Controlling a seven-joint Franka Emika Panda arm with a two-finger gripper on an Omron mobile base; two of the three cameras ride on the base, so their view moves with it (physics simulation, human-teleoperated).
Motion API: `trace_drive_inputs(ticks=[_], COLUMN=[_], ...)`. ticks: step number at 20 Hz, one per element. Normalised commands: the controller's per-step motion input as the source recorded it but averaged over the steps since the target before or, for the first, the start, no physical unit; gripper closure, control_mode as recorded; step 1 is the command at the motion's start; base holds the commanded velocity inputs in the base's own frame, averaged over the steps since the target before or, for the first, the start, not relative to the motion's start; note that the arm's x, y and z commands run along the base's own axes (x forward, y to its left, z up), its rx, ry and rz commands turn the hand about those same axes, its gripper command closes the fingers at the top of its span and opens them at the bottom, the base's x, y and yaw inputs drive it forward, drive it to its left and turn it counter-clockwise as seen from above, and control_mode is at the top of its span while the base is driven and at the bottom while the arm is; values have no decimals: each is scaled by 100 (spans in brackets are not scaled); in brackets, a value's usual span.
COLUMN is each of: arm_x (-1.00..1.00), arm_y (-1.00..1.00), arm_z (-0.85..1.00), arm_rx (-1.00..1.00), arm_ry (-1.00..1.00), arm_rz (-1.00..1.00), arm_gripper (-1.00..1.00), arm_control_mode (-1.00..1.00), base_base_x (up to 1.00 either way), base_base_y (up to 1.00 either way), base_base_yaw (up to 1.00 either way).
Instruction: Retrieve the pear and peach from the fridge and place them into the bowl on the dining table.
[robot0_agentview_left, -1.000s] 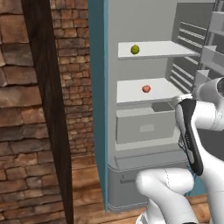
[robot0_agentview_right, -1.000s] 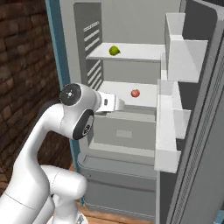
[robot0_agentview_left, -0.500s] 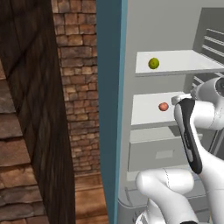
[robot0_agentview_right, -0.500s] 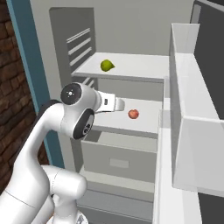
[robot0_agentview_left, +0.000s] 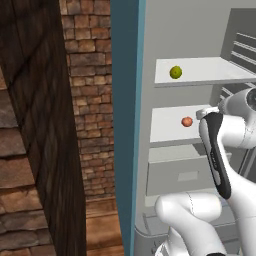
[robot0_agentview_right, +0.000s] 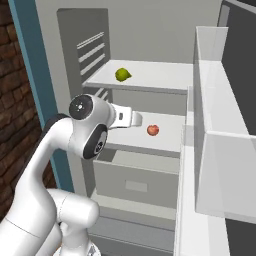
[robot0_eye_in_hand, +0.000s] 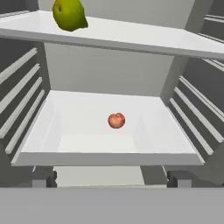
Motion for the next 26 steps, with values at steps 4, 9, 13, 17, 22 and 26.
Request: trace_drive_inputs(ticks=[4, 9, 13, 17, 22, 26], arm_x=[0, 2, 0, 0, 0, 2], arm_y=[0, 4, 42, 38, 3, -12], arm_z=[39, 53, 17, 4, 21, 30], arm_rx=[-1, -4, -2, 0, 11, 22], arm_ry=[-4, -5, -6, -13, -7, 0], arm_rz=[0, 2, 0, 0, 1, 13], arm_gripper=[-100, -100, -100, -100, -100, -100], arm_control_mode=[-100, -100, -100, -100, -100, -100], base_base_x=[0, 0, 0, 0, 0, 0], base_base_y=[0, 0, 0, 0, 0, 0], base_base_yaw=[0, 0, 0, 0, 0, 0])
